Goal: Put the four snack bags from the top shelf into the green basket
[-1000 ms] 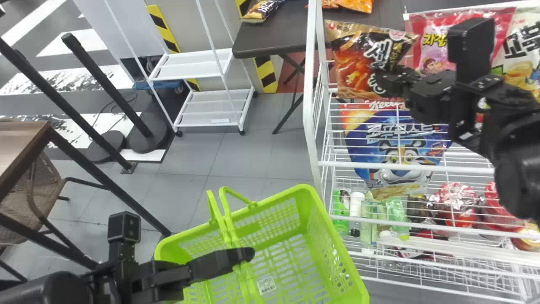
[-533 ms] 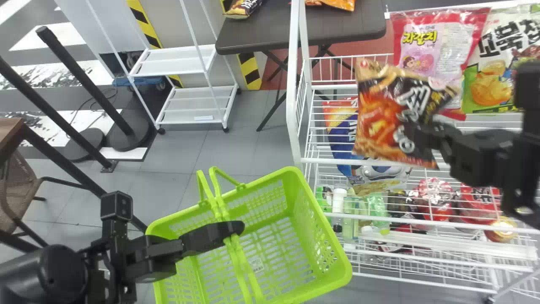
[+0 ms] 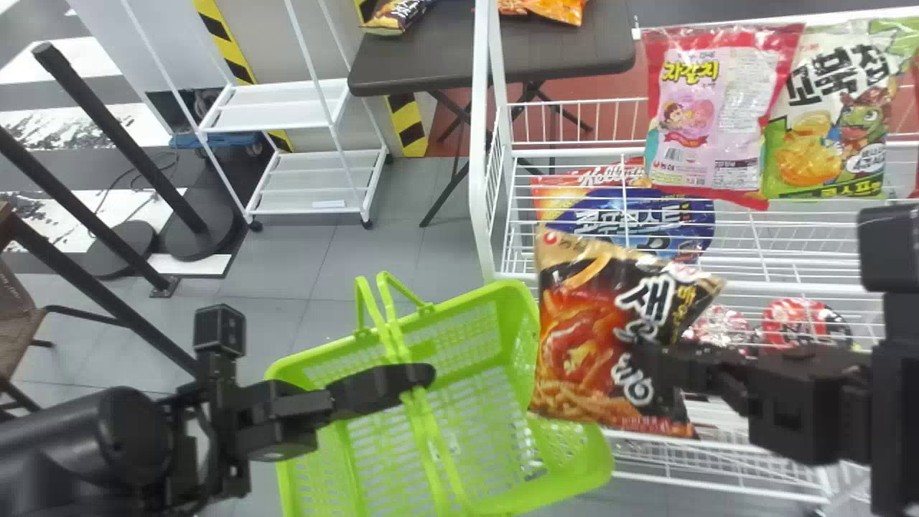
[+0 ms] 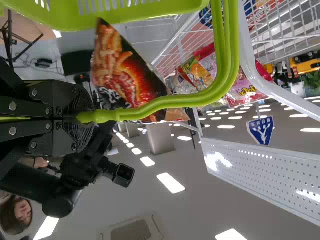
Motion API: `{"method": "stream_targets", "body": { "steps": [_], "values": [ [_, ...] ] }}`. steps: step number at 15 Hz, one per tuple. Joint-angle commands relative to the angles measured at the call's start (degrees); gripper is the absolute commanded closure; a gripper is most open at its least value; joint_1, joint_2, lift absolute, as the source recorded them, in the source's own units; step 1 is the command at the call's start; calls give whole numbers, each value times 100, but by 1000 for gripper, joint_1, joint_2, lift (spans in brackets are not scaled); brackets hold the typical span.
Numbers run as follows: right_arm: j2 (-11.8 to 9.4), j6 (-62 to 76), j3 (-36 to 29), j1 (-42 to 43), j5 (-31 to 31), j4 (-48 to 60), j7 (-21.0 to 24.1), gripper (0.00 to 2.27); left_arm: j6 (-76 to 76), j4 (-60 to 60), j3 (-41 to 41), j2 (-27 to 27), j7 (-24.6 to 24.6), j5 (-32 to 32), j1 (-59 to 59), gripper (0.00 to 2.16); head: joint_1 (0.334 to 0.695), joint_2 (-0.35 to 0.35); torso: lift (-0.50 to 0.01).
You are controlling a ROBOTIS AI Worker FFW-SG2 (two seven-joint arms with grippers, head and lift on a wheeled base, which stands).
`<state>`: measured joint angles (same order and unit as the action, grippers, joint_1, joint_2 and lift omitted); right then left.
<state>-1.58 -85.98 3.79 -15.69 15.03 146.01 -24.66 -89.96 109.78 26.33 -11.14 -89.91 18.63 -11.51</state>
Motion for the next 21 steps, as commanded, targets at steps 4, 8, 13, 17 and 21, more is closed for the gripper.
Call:
{"method": "stream_targets", "body": {
  "steps": [4, 8, 13, 17, 21],
  "values": [
    [9, 164, 1317, 479, -184, -978, 190, 2256, -7, 79, -155, 16, -66, 35, 8, 2148, 695, 340, 0],
    [114, 1641, 2389, 1086, -466, -2797, 313, 2256, -7, 141, -146, 33, -66, 97, -9, 2148, 695, 350, 0],
    [163, 2432, 3093, 1833, -290, -4607, 410, 1818, -7, 290, -146, 69, -66, 149, -53, 2148, 695, 350, 0],
    [163, 2256, 2741, 1789, 62, -4458, 313, -2, -7, 281, -146, 69, -66, 158, -62, 2148, 695, 350, 0],
    [163, 1289, 1326, 1499, 334, -2990, 111, 49, -7, 246, -146, 69, -66, 149, -36, 2148, 695, 350, 0]
  ]
}}
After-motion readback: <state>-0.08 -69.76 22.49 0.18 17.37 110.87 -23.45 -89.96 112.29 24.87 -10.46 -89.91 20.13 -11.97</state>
